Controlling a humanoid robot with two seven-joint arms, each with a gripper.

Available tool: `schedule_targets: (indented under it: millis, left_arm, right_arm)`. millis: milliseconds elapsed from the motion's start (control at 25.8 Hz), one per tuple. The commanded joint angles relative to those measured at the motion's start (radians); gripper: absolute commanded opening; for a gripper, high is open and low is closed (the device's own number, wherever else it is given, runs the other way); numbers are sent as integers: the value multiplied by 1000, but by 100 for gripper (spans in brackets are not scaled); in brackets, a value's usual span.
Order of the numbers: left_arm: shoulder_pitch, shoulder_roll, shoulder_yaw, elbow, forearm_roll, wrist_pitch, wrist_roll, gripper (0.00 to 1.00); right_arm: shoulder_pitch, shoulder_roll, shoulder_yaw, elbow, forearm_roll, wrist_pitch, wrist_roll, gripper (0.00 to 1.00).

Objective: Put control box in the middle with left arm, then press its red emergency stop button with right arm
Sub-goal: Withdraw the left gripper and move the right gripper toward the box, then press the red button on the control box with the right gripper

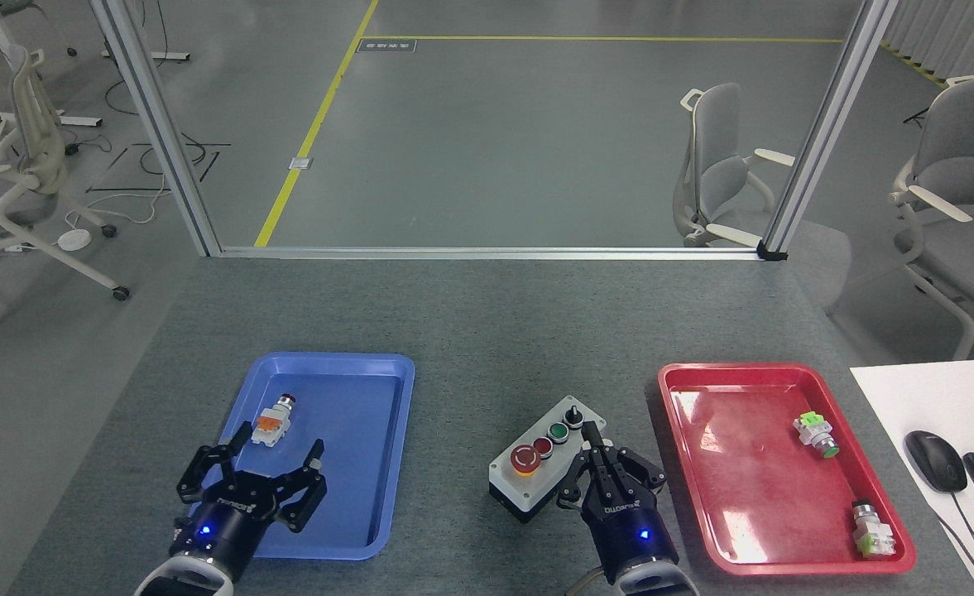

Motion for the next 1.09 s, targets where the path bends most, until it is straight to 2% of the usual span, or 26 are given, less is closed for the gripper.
schedule_targets:
  millis: [0,116,310,427,621,1047]
  left_arm:
    - [-12,-27,123,0,14,2,2,99]
    - [-44,-59,142,3,25,65,2,99]
    - [-111,-77,140,46,28,159,5,99]
    - [-125,-97,140,72,28,163,7,99]
    - [-117,-93,152,81,43,148,11,99]
    - [-127,-85,157,78,62,119,10,99]
  right_arm:
    - [-6,16,32,31,1,6,-1,0]
    - [-9,28,39,60,-1,6,0,0]
    - [-43,40,78,134,-2,12,-12,0]
    - [-64,43,103,169,-6,50,-15,0]
    - [-72,50,111,175,-6,59,-15,0]
    - [-92,57,138,259,-10,73,-13,0]
